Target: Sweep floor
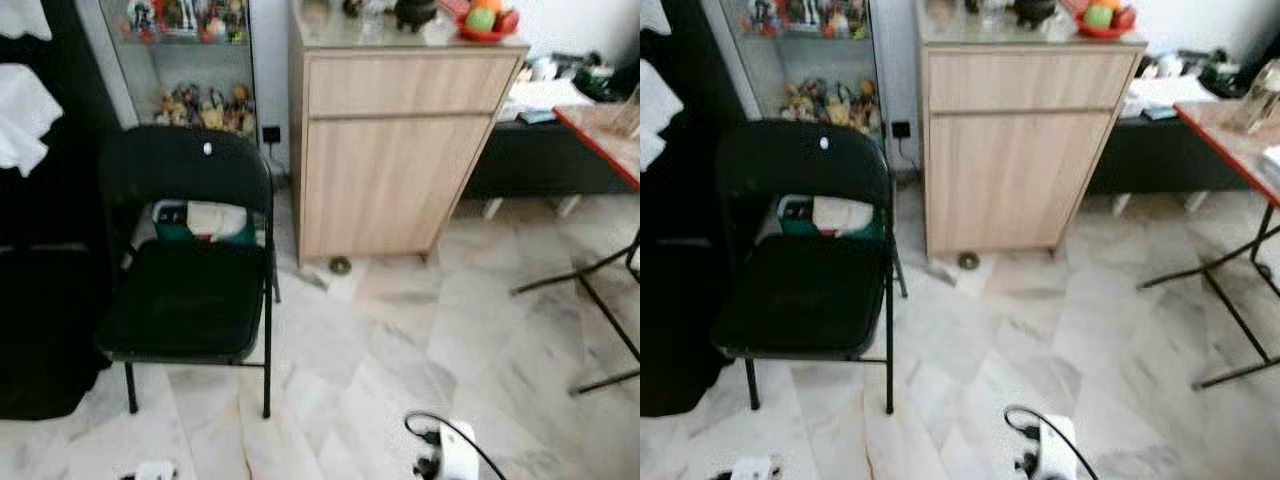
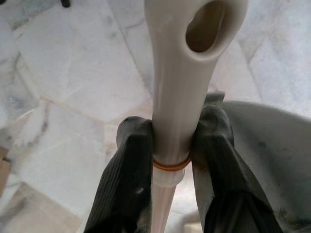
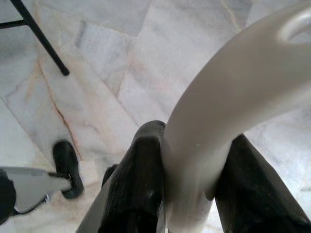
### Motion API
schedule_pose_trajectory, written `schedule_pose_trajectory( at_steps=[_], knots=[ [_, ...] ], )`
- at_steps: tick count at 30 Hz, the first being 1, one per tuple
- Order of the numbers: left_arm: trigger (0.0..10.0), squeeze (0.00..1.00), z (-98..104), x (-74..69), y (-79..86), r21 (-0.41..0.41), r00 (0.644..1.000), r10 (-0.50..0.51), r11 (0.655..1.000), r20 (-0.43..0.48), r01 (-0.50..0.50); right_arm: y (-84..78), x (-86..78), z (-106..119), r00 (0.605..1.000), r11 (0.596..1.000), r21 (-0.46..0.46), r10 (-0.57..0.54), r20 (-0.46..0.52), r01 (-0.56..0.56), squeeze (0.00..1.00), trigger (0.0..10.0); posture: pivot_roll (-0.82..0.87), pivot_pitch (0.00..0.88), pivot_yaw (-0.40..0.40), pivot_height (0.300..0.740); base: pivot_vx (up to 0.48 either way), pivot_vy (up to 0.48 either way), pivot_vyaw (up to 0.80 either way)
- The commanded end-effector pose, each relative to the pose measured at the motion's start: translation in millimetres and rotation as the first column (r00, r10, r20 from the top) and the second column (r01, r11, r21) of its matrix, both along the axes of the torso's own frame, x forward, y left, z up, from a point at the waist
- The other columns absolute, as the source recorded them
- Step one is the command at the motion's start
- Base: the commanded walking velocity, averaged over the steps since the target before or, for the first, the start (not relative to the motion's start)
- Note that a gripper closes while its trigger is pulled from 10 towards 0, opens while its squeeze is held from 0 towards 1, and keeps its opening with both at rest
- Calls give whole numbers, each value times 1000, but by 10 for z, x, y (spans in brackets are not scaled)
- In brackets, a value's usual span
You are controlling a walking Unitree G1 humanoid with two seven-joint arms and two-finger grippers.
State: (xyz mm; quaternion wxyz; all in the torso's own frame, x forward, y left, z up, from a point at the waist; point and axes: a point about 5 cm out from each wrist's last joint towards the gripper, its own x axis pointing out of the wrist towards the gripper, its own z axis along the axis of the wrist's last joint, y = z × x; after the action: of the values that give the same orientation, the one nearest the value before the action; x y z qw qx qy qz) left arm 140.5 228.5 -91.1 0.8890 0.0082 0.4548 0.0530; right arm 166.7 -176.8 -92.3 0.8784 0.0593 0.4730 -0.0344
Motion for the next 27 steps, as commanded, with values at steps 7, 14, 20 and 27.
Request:
schedule_pose_trajectory(
  at_steps=[7,14,20,27],
  knots=[
    [10000,0,-51,-119,-13,-16,999,11,1000,-47,-12,44,-73,-37,999,1000,14,12,-32,-12,0,10000,73,56,-73,740,-282,0,0],
    [10000,0,-44,-118,16,-15,999,12,1000,-46,-13,62,-58,-32,999,1000,16,18,-28,-17,0,10000,73,55,-73,740,-282,0,0],
    [10000,0,-39,-107,13,-17,999,12,1000,-40,-13,63,-55,-31,999,1000,13,25,-28,-24,0,10000,73,57,-73,740,-229,0,0],
    [10000,0,-41,-95,-3,-12,999,12,1000,-42,-13,64,-45,-26,999,999,9,31,-23,-31,0,10000,72,59,-73,740,0,0,188]
  ],
)
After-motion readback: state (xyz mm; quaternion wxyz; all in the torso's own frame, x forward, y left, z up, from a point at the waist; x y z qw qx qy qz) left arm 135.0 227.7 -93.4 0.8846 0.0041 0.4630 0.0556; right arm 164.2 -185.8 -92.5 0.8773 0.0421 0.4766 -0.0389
